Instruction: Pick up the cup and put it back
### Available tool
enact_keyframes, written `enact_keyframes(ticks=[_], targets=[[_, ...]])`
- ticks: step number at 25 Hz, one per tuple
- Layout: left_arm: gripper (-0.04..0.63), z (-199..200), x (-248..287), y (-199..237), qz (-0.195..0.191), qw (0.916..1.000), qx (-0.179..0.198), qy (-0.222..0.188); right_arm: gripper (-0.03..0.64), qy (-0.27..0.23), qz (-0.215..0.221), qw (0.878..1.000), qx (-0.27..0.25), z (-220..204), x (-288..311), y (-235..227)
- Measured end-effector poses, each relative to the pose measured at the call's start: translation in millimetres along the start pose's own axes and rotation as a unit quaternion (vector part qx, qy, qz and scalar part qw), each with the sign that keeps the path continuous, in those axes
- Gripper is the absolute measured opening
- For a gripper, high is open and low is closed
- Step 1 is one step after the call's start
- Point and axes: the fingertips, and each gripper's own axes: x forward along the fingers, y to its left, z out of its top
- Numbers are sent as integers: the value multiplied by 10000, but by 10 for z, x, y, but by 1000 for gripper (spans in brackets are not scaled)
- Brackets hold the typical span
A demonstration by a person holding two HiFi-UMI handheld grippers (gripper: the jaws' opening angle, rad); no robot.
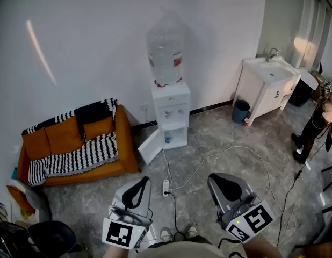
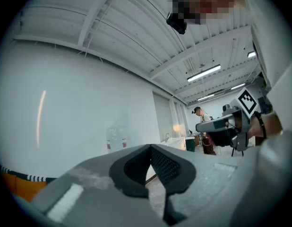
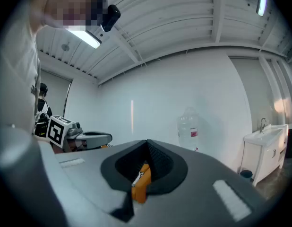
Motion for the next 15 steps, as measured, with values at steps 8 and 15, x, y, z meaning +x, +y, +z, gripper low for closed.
enact_keyframes(ticks=[8, 15], targets=[[3, 2, 111, -24, 25, 10000, 9, 14, 3, -35, -75, 9999, 140, -9, -27, -181], [3, -23, 205, -72, 65, 9999, 67, 38, 3, -58, -29, 9999, 146, -41, -34, -269]])
